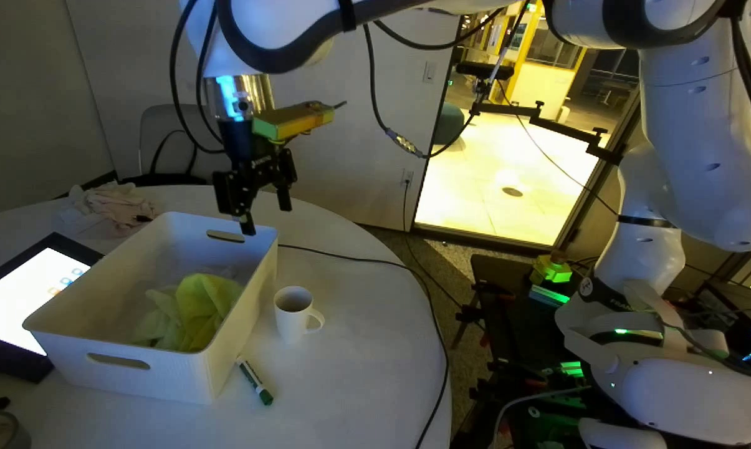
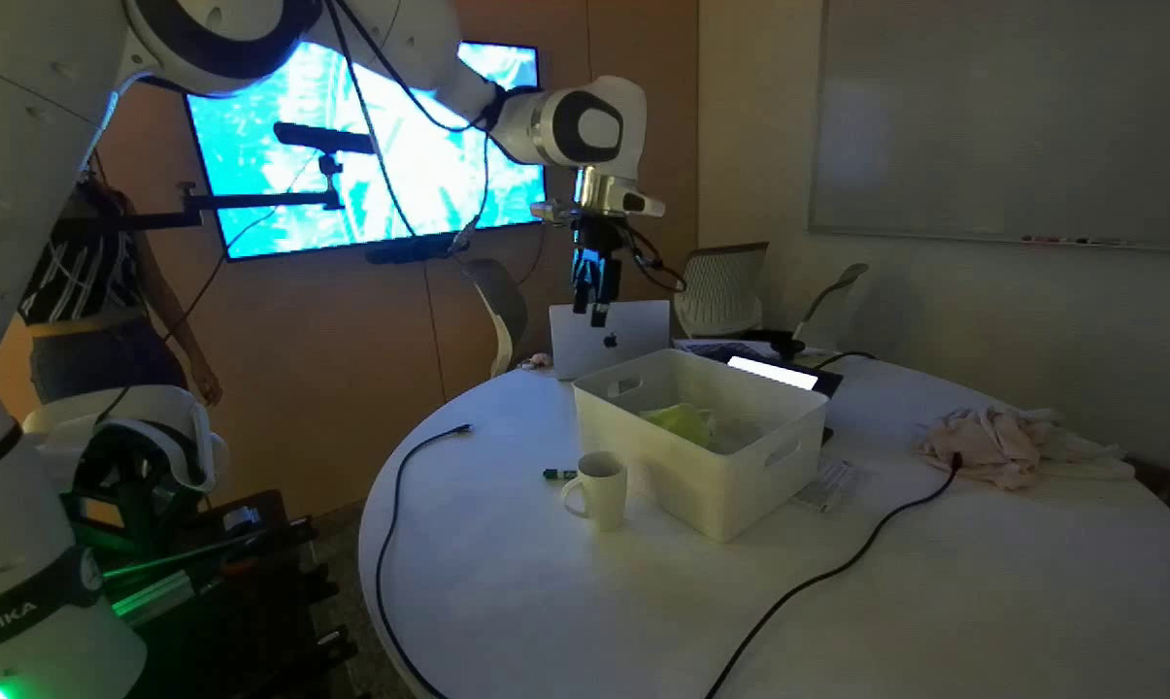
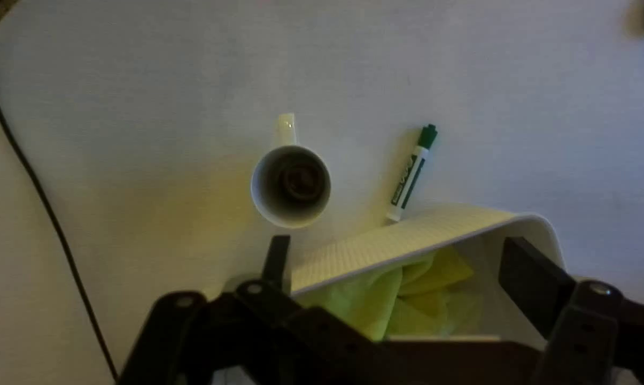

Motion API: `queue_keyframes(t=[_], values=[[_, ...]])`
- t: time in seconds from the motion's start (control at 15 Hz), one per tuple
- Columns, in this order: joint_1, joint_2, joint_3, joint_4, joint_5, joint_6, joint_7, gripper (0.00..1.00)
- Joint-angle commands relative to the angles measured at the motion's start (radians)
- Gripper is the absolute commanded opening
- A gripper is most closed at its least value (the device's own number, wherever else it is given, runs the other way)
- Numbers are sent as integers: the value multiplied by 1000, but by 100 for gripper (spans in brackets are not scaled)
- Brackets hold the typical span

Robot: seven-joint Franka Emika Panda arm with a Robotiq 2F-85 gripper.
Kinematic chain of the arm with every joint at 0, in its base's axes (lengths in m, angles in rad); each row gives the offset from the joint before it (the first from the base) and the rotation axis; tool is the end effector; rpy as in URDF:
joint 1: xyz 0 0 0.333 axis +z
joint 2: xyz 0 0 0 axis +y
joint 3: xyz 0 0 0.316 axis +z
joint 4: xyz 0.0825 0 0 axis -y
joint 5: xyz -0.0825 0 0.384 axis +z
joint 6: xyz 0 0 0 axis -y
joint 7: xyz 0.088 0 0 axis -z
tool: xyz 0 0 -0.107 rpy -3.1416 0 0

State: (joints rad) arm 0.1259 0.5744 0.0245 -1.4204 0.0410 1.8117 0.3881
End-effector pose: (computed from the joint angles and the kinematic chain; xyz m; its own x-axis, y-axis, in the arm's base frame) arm 0.6841 0.1041 0.3496 0.9502 -0.2487 -0.1879 -0.2490 -0.9682 0.0221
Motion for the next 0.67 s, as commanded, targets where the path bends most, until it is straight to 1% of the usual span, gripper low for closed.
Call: queue_keyframes(t=[0.0, 0.2, 0.47, 0.6], values=[[-7, -101, 10, -241, 36, 112, -52, 100], [7, -101, 12, -328, 26, 165, -59, 100], [42, -55, 25, -357, 4, 190, -46, 100], [70, -36, 24, -368, -9, 237, -20, 100]])
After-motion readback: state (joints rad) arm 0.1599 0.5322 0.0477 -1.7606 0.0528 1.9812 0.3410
